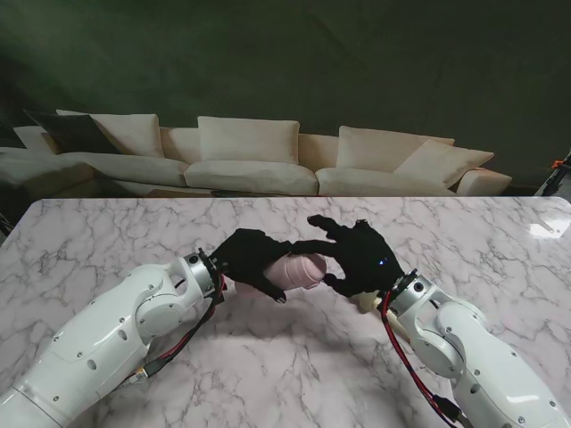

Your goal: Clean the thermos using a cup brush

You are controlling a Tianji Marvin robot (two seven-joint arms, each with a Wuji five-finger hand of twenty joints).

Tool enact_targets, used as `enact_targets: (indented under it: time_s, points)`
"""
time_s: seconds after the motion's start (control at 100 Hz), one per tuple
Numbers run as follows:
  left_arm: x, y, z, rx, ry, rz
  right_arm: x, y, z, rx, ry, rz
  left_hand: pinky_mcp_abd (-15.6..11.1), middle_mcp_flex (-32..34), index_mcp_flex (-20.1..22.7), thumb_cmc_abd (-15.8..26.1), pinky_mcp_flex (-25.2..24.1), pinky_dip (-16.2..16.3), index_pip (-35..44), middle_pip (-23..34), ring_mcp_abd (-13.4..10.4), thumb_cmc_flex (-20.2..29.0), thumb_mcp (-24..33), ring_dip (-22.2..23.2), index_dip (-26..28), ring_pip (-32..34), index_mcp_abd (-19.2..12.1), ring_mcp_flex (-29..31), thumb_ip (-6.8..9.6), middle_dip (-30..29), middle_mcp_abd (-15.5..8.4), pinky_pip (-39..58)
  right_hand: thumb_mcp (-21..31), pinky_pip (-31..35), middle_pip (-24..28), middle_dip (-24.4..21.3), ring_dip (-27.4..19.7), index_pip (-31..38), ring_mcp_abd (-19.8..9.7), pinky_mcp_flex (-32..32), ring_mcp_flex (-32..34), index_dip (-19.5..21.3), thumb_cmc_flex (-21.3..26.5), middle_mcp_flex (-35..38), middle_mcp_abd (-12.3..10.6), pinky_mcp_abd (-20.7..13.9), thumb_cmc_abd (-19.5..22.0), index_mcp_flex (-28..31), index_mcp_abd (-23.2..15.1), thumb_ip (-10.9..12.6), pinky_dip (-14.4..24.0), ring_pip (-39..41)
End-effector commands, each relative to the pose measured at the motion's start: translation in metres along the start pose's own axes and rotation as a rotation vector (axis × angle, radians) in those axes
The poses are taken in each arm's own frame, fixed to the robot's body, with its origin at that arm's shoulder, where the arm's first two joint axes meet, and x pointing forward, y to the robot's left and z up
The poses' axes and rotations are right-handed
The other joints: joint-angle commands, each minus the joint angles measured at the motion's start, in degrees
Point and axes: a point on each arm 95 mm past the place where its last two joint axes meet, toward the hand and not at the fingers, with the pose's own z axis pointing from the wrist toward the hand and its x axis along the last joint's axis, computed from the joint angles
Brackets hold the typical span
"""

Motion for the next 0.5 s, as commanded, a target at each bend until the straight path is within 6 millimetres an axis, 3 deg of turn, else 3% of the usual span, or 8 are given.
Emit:
enact_targets:
  time_s: [0.0, 0.14, 0.25, 0.32, 0.35, 0.45, 0.49]
  points:
    - [0.001, -0.007, 0.004, 0.010, 0.012, 0.003, 0.002, -0.005, 0.000, 0.016, 0.000, 0.005, -4.5, -0.7, 3.8, 16.3, -0.7, 1.5, 5.1, 2.7, -3.1, 27.6, 20.6, 2.4, 3.0, 8.4, -13.8, 3.5, 3.76, 1.4, -2.5, 2.2, -4.4, 0.7, 2.0, 0.8, 1.1, 15.1, -1.0, -0.3, 1.4, 2.5, -4.6, -1.4, -0.7, 0.0, 3.1, 6.9, -3.7, -1.5, 1.2, 1.3]
    - [0.001, -0.007, 0.005, 0.010, 0.009, 0.002, 0.006, -0.009, 0.003, -0.005, -0.007, 0.037, -4.5, -0.7, 3.9, 16.3, -0.7, 1.5, 5.1, 2.7, -3.0, 27.7, 20.6, 2.4, 3.0, 8.5, -13.8, 3.5, 3.75, 1.4, -2.5, 2.3, -16.9, 1.1, 4.5, 1.7, 2.6, 24.8, -1.4, -0.7, 3.0, 3.5, -11.8, 1.2, -1.5, 0.7, 10.5, 10.6, -5.1, -2.1, 2.3, 3.1]
    - [0.001, -0.006, 0.005, 0.007, 0.008, 0.001, 0.011, -0.012, 0.006, -0.027, -0.027, 0.063, -4.4, -0.7, 3.9, 16.3, -0.7, 1.5, 5.1, 2.7, -3.0, 27.7, 20.6, 2.4, 3.0, 8.4, -13.8, 3.5, 3.73, 1.4, -2.5, 2.3, -22.8, 1.1, 4.5, 1.9, 3.6, 28.6, -1.2, -2.7, 3.1, 3.0, -17.2, 5.4, -3.9, 1.2, 15.2, 17.4, -4.3, -1.9, 3.3, 4.3]
    - [0.001, -0.006, 0.005, 0.006, 0.008, 0.001, 0.015, -0.014, 0.009, -0.038, -0.043, 0.079, -4.4, -0.7, 3.8, 16.3, -0.7, 1.5, 5.1, 2.7, -3.0, 27.7, 20.6, 2.4, 3.0, 8.5, -13.9, 3.5, 3.73, 1.4, -2.5, 2.3, -25.4, 1.0, 4.1, 2.0, 4.5, 29.0, -0.9, -4.2, 2.7, 1.9, -20.2, 7.5, -4.8, 1.3, 15.7, 22.1, -3.2, -1.9, 4.0, 5.1]
    - [0.001, -0.006, 0.005, 0.006, 0.008, 0.000, 0.017, -0.014, 0.010, -0.045, -0.046, 0.085, -4.4, -0.7, 3.9, 16.2, -0.7, 1.5, 5.1, 2.7, -3.0, 27.6, 20.6, 2.4, 3.0, 8.5, -13.8, 3.5, 3.71, 1.4, -2.5, 2.3, -25.5, 1.1, 3.9, 2.1, 4.9, 29.1, -0.8, -4.3, 2.8, 1.3, -22.3, 8.5, -5.3, 1.5, 15.9, 23.9, -2.3, -1.7, 4.5, 5.6]
    - [0.001, -0.005, 0.006, 0.006, 0.008, -0.001, 0.022, -0.016, 0.013, -0.053, -0.063, 0.109, -4.5, -0.6, 3.9, 16.2, -0.7, 1.5, 5.1, 2.8, -3.0, 27.7, 20.7, 2.4, 3.0, 8.5, -13.8, 3.5, 3.71, 1.4, -2.5, 2.3, -17.7, 1.1, 3.3, 2.3, 5.7, 27.6, -0.4, -4.9, 2.6, -1.3, -32.5, 9.4, -5.6, 2.1, 15.4, 25.0, 1.5, -1.8, 6.1, 6.3]
    - [0.001, -0.005, 0.006, 0.005, 0.008, -0.001, 0.024, -0.016, 0.014, -0.052, -0.074, 0.125, -4.6, -0.6, 3.9, 16.2, -0.7, 1.6, 5.1, 2.8, -3.0, 27.6, 20.7, 2.4, 3.0, 8.6, -13.8, 3.6, 3.70, 1.5, -2.4, 2.3, -16.9, 1.2, 2.6, 2.0, 5.8, 25.8, -0.5, -4.3, 2.7, -2.2, -34.6, 9.1, -4.7, 2.5, 16.2, 22.3, 6.3, -1.5, 6.3, 6.4]
